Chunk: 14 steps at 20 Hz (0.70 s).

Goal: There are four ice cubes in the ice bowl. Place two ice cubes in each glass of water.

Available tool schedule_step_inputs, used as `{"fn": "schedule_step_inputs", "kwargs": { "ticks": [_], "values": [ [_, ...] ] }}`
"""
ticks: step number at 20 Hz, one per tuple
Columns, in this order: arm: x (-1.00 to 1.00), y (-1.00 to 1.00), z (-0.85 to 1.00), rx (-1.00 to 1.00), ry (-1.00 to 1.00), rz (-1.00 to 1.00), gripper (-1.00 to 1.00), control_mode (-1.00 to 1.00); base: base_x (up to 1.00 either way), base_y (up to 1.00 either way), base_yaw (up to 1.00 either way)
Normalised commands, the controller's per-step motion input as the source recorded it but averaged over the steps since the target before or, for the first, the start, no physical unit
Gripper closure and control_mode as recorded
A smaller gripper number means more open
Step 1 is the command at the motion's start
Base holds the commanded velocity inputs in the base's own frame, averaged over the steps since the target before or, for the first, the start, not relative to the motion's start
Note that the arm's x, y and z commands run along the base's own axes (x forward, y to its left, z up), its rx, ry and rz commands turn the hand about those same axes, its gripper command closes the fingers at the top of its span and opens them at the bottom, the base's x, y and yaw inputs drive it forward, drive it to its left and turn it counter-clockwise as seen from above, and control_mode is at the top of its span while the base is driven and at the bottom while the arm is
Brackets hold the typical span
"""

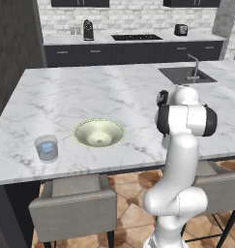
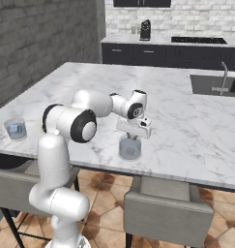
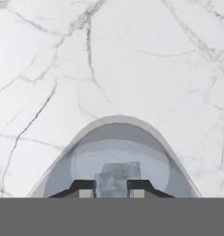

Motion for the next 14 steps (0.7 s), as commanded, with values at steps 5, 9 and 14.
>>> {"fn": "schedule_step_inputs", "kwargs": {
  "ticks": [5,9,14],
  "values": [
    [0.04,0.00,-0.25,0.00,0.00,0.00,1.00,-1.00,0.00,0.00,0.00],
    [0.06,-0.02,-0.05,0.00,0.00,0.00,1.00,-1.00,0.00,0.00,0.00],
    [0.00,0.00,0.00,0.00,0.00,0.00,-1.00,-1.00,0.00,0.00,0.00]
  ]
}}
